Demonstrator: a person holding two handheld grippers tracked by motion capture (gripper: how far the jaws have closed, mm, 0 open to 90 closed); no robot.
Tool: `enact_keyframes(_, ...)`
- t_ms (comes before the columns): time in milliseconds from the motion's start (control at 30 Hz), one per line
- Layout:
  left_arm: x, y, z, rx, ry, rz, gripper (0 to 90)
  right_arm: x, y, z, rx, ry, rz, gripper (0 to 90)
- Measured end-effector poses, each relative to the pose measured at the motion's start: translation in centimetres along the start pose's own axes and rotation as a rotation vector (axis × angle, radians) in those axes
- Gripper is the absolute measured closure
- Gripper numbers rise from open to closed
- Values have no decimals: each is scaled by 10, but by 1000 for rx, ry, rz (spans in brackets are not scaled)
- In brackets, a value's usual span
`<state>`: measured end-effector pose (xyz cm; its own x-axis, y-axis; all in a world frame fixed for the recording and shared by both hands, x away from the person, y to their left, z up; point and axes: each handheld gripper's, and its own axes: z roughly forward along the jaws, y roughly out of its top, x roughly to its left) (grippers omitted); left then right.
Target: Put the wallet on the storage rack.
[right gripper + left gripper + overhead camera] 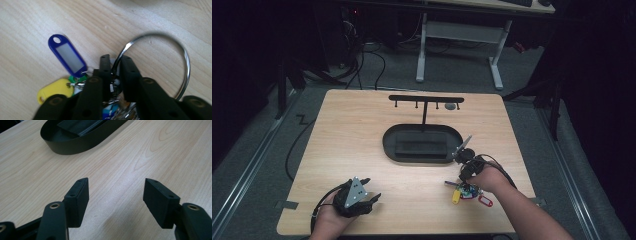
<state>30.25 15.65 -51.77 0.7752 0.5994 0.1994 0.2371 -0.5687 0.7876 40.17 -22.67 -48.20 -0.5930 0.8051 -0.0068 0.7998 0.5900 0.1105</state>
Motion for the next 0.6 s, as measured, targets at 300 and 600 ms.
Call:
enact_keyframes(300, -1, 0, 0, 3, -4, 3, 379, 1, -13, -39, -12, -30, -108, 850)
enact_keyframes(600, -2, 0, 1, 7, -11, 4, 378, 4, -24, -76, 4, -103, -206, 847)
